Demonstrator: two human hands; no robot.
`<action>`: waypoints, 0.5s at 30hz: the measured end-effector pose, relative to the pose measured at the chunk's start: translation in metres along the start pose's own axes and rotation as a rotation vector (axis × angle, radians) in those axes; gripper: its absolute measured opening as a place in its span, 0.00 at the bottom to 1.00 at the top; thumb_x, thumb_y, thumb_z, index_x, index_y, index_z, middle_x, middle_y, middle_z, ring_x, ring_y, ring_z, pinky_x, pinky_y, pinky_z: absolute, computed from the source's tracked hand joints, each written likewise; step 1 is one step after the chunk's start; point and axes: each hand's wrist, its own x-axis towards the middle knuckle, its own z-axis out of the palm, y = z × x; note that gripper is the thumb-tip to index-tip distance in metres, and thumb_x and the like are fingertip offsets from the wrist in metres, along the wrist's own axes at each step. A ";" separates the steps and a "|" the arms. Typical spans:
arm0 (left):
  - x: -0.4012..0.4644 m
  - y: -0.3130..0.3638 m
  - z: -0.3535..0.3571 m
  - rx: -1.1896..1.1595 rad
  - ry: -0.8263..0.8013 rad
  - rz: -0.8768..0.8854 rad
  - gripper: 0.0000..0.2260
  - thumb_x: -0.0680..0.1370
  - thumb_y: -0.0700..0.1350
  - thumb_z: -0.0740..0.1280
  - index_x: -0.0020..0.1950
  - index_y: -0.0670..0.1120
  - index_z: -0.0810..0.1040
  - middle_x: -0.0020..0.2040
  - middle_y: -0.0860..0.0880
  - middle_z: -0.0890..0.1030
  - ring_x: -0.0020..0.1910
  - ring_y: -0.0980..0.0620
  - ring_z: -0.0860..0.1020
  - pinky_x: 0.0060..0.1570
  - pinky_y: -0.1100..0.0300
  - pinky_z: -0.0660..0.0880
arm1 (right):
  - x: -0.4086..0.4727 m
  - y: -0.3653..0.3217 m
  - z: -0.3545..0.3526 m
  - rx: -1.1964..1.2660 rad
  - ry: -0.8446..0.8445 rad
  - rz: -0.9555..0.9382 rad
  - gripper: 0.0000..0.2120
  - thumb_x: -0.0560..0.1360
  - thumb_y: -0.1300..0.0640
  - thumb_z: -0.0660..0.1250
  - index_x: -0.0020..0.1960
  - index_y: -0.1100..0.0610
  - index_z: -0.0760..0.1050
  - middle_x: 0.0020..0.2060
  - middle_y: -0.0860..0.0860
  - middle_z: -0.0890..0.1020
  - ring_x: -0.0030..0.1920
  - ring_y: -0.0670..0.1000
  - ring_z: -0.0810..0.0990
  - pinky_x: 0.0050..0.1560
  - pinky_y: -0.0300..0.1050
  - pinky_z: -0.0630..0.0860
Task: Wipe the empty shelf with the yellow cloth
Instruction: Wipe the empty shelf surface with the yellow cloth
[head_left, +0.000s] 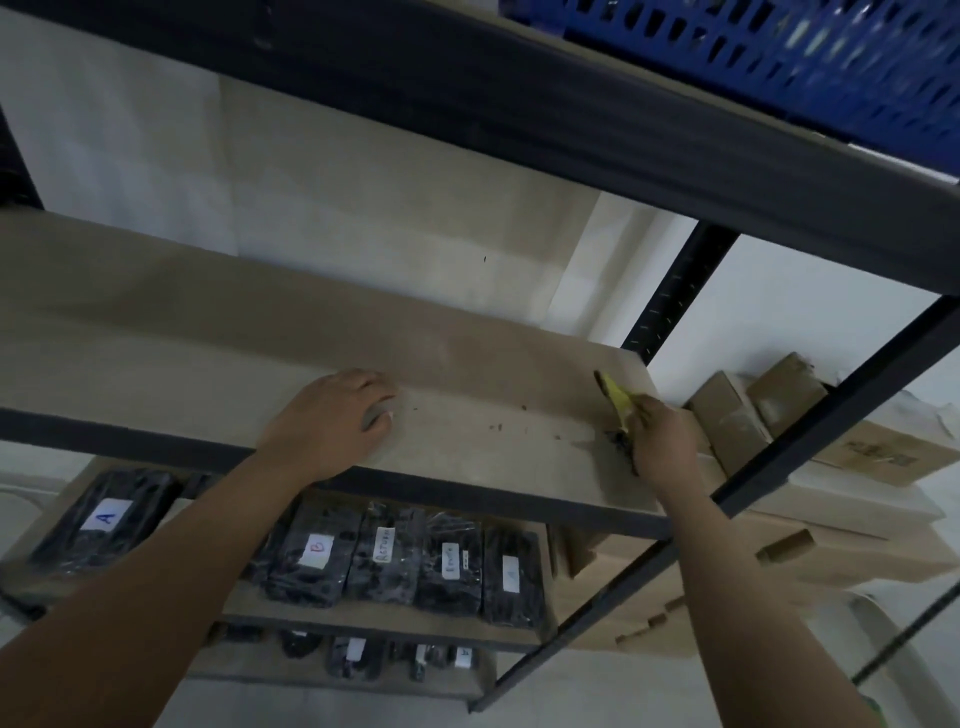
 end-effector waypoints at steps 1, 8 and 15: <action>0.000 0.001 0.000 -0.001 0.004 -0.002 0.17 0.79 0.49 0.59 0.67 0.48 0.72 0.69 0.48 0.72 0.66 0.49 0.69 0.65 0.57 0.63 | 0.009 0.010 0.005 -0.139 -0.066 -0.029 0.18 0.81 0.55 0.53 0.68 0.58 0.68 0.61 0.62 0.76 0.57 0.59 0.75 0.54 0.49 0.71; 0.000 0.001 0.001 -0.018 -0.016 -0.047 0.18 0.79 0.51 0.58 0.68 0.48 0.70 0.70 0.48 0.70 0.68 0.49 0.67 0.68 0.54 0.62 | 0.067 0.023 0.026 -0.573 -0.356 -0.251 0.23 0.81 0.50 0.50 0.74 0.57 0.57 0.76 0.57 0.52 0.76 0.61 0.47 0.75 0.58 0.47; 0.000 0.003 -0.001 0.013 -0.018 -0.056 0.19 0.79 0.51 0.58 0.69 0.47 0.70 0.70 0.50 0.70 0.69 0.51 0.66 0.67 0.60 0.59 | 0.129 -0.034 0.058 -0.374 -0.324 -0.174 0.21 0.80 0.55 0.52 0.72 0.57 0.62 0.72 0.62 0.59 0.72 0.66 0.55 0.72 0.59 0.55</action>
